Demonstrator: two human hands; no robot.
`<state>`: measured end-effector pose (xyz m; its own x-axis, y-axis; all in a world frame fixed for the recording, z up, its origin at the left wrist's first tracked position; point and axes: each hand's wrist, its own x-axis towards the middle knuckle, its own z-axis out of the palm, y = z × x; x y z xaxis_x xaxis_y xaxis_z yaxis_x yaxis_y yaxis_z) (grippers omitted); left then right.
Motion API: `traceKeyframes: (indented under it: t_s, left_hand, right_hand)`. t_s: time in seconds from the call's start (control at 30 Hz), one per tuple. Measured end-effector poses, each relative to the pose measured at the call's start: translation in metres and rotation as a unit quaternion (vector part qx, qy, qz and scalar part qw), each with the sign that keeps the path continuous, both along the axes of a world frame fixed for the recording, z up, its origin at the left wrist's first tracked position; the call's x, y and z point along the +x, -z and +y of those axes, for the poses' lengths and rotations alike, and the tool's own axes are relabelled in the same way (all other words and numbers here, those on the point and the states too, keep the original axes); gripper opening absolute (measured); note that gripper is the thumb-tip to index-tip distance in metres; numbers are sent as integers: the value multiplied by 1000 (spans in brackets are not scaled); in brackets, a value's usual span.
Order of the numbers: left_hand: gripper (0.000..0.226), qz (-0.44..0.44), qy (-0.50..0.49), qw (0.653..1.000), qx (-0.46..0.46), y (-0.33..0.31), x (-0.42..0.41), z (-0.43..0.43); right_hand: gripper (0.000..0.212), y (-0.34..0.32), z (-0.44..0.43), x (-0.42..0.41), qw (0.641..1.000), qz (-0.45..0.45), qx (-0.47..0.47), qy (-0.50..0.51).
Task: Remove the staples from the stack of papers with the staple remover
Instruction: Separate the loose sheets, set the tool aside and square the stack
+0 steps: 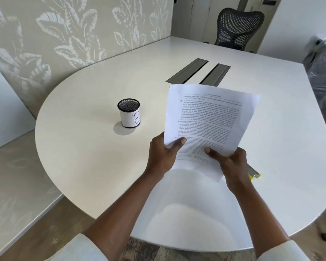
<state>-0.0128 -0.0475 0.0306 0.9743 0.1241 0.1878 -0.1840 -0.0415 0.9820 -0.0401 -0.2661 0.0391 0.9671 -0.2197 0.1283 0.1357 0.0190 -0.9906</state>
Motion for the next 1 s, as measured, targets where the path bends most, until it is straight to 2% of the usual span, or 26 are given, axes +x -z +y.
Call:
traceKeyframes:
  t_s: [0.1,0.3,0.5,0.67,1.0]
  left_hand:
    - [22,15,-5,1000,5,7,-4,0]
    - [20,-12,-6,1000,12,2,-2,4]
    - [23,22,-13,999,20,14,-9,2]
    - [18,1,-8,1000,7,10,-8,3]
    - [11,46,3,999,-1,7,-9,3]
  right_hand:
    - [25,6,3,-2,1000,16,-16,9]
    - [32,-2,4,0,1000,-19,-1,-10]
    - [31,14,8,-1,1000,-3,0,-3]
    - [32,9,6,3,1000,-13,12,-1]
    - [32,12,-3,2,999,19,-29,-4]
